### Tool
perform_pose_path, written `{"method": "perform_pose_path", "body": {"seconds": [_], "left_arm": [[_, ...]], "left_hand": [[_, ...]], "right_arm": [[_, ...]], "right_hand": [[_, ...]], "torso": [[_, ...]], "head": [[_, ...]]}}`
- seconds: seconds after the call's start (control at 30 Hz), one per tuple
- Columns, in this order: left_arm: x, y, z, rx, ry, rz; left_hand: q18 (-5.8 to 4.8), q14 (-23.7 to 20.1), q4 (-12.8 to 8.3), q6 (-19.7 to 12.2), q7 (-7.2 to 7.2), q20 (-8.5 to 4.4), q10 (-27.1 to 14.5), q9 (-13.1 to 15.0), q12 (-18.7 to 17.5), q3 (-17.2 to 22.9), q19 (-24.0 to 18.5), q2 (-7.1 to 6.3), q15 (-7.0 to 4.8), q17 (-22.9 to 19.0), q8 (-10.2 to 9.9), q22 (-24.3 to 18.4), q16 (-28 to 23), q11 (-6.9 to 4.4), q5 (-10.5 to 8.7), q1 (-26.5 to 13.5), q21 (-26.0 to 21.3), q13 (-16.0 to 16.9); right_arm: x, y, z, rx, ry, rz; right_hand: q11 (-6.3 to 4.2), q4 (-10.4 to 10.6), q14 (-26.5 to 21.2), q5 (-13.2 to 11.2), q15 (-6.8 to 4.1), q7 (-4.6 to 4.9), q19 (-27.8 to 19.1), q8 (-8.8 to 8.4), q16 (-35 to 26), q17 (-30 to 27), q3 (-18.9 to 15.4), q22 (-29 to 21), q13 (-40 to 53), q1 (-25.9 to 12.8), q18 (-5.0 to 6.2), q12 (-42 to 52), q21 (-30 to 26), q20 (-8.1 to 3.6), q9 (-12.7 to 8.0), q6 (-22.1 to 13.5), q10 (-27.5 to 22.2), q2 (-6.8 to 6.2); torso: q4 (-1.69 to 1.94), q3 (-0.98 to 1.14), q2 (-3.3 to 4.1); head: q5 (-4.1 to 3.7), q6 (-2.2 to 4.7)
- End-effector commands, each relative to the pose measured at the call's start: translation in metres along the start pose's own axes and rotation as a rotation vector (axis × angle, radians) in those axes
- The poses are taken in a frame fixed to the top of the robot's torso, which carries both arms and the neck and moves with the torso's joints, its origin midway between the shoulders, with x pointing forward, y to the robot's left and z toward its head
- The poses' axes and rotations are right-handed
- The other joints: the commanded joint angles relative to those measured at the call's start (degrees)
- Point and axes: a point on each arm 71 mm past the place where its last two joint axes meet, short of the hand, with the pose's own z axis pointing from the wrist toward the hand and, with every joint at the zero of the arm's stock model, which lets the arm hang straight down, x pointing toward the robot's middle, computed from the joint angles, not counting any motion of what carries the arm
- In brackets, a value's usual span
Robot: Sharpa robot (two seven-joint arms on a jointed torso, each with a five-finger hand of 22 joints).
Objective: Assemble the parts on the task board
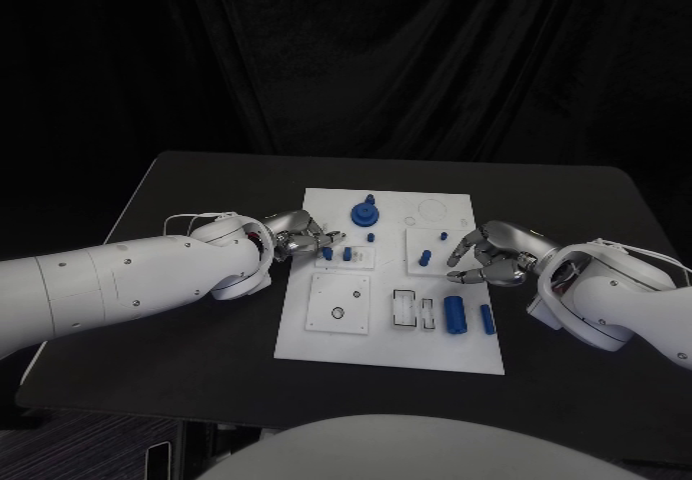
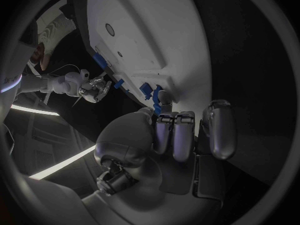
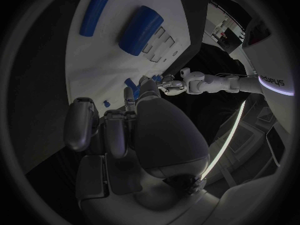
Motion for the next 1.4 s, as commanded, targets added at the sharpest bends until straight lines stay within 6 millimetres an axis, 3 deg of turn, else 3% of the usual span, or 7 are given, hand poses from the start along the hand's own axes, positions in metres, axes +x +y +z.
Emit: {"method": "perform_pose_path", "body": {"seconds": [0.03, 0.23, 0.3, 0.43, 0.57, 1.23, 1.4], "left_arm": [[0.0006, -0.0025, 0.0006, 0.023, -0.009, -0.003], [0.0016, 0.0006, 0.0005, -0.006, 0.012, 0.001], [0.0017, 0.0018, 0.0002, -0.013, 0.018, 0.002], [0.0026, 0.0024, -0.0006, -0.017, 0.03, 0.004], [0.0036, 0.0015, -0.0012, -0.015, 0.039, 0.004], [0.004, 0.0019, -0.0025, -0.024, 0.041, 0.003], [0.0044, 0.0017, -0.0026, -0.032, 0.041, 0.003]], "left_hand": [[0.1, 6.2, 0.0, -0.2, -0.28, -0.16, 5.9, 1.3, 0.0, 0.4, -0.2, 0.04, -0.37, 15.1, 0.3, 10.9, 0.2, -0.48, 0.33, 0.5, 0.0, 15.1], [0.11, 6.2, -0.1, -0.6, -0.33, -0.21, 5.9, 1.3, 0.0, 1.0, -0.2, -0.88, -0.42, 15.1, 0.5, 10.9, 0.2, -0.52, 1.63, 1.8, -0.1, 15.1], [0.13, 6.2, -0.2, -1.1, -0.38, -0.28, 5.9, 1.2, 0.0, 2.0, -0.2, -3.04, -0.48, 15.1, 0.8, 10.9, 0.2, -0.59, 4.6, 4.0, -0.1, 15.1], [0.12, 6.2, -1.1, -1.5, -0.65, -0.46, 5.9, 1.0, 0.0, 4.9, -0.3, -7.88, -0.7, 15.1, 0.9, 10.9, 0.2, -0.84, 5.63, 9.7, -0.1, 15.1], [0.11, 6.2, -0.7, -1.4, -0.69, -0.51, 5.9, 0.8, 0.0, 6.4, -0.3, -10.12, -0.73, 15.1, 0.9, 10.9, 0.2, -0.87, 6.17, 11.7, -0.1, 15.1], [0.01, 6.2, -1.5, -0.7, -0.98, -0.78, 5.9, 0.5, 0.0, 12.3, 0.0, -13.5, -0.99, 15.1, 0.6, 11.0, 0.2, -1.16, 8.12, 16.7, 0.5, 15.1], [-0.01, 6.2, -1.6, -0.4, -0.96, -0.84, 5.9, 0.5, 0.0, 14.1, 0.0, -14.31, -1.05, 15.1, 0.6, 11.0, 0.2, -1.19, 6.64, 17.3, 0.6, 15.1]], "right_arm": [[0.0014, -0.0007, -0.0003, 0.008, 0.005, -0.005], [0.0015, -0.0006, 0.0, 0.008, 0.005, -0.005], [0.0017, -0.0006, 0.0001, 0.007, 0.005, -0.005], [0.0025, -0.0009, 0.0001, 0.008, 0.007, -0.004], [0.0035, -0.0016, -0.0001, 0.009, 0.009, -0.003], [0.0041, -0.0031, -0.0011, 0.014, 0.011, -0.002], [0.0041, -0.0031, -0.0013, 0.014, 0.011, -0.002]], "right_hand": [[-1.31, -0.2, 4.0, 0.3, -0.36, 0.02, 0.2, -0.14, -0.1, 5.8, 0.1, 8.7, -2.6, 1.4, 0.11, -0.4, -0.3, -0.15, -0.1, 0.5, 1.1, 1.97], [-1.31, -0.2, 4.0, 0.3, -0.36, 0.02, 0.2, -0.14, -0.1, 5.8, 0.1, 8.7, -2.6, 1.4, 0.11, -0.4, -0.3, -0.15, -0.1, 0.5, 1.1, 1.97], [-1.31, -0.2, 4.0, 0.3, -0.36, 0.02, 0.2, -0.14, -0.1, 5.8, 0.1, 8.7, -2.6, 1.4, 0.11, -0.4, -0.3, -0.15, -0.1, 0.5, 1.1, 1.97], [-1.31, -0.2, 4.0, 0.3, -0.36, 0.02, 0.2, -0.14, -0.1, 5.8, 0.1, 8.7, -2.6, 1.4, 0.11, -0.4, -0.3, -0.15, -0.1, 0.5, 1.1, 1.97], [-1.31, -0.2, 4.0, 0.3, -0.36, 0.02, 0.2, -0.14, -0.1, 5.8, 0.1, 8.7, -2.6, 1.4, 0.11, -0.4, -0.3, -0.15, -0.1, 0.5, 1.1, 1.97], [-1.31, -0.2, 4.0, 0.3, -0.36, 0.02, 0.2, -0.14, -0.1, 5.8, 0.1, 8.7, -2.6, 1.4, 0.11, -0.4, -0.3, -0.15, -0.1, 0.5, 1.1, 1.97], [-1.31, -0.2, 4.0, 0.3, -0.36, 0.02, 0.2, -0.14, -0.1, 5.8, 0.1, 8.7, -2.6, 1.4, 0.11, -0.4, -0.3, -0.15, -0.1, 0.5, 1.1, 1.97]], "torso": [[0.0, 0.02, 0.01], [0.01, 0.02, 0.02], [-0.02, 0.0, 0.01], [-0.06, 0.04, 0.03], [0.05, 0.03, 0.03], [0.0, 0.03, 0.03], [0.02, 0.03, 0.04]], "head": [[-0.05, 0.0], [0.03, 0.0], [0.11, 0.0], [0.14, 0.0], [0.03, 0.0], [0.12, 0.0], [0.09, 0.0]]}}
